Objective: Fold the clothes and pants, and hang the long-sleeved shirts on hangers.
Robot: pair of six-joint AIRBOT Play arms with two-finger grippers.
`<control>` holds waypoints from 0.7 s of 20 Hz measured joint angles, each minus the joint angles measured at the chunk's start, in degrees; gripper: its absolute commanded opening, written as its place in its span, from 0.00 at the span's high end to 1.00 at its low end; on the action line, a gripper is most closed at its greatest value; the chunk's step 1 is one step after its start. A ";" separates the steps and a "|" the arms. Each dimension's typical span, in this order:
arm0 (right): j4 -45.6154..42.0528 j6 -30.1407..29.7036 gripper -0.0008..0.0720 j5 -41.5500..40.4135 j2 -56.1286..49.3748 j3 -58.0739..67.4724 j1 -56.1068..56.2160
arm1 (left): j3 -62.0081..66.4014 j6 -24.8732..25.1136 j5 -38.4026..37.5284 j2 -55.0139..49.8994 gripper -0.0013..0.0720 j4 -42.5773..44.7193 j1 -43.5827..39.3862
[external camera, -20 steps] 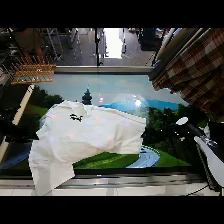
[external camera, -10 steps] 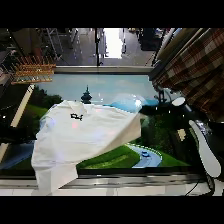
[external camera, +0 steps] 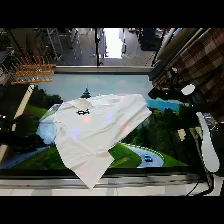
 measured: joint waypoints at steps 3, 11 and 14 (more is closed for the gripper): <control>0.85 2.84 0.20 10.95 -0.11 -3.96 -2.54 | -8.17 1.92 0.83 0.02 0.23 -6.78 -1.60; 4.55 6.80 0.19 21.00 -0.11 -16.39 -3.91 | -16.11 -2.58 3.34 0.07 0.23 -11.30 -17.40; 4.96 7.19 0.19 20.52 -0.11 -17.79 -4.00 | -16.72 -5.49 4.92 0.07 0.23 -10.56 -20.41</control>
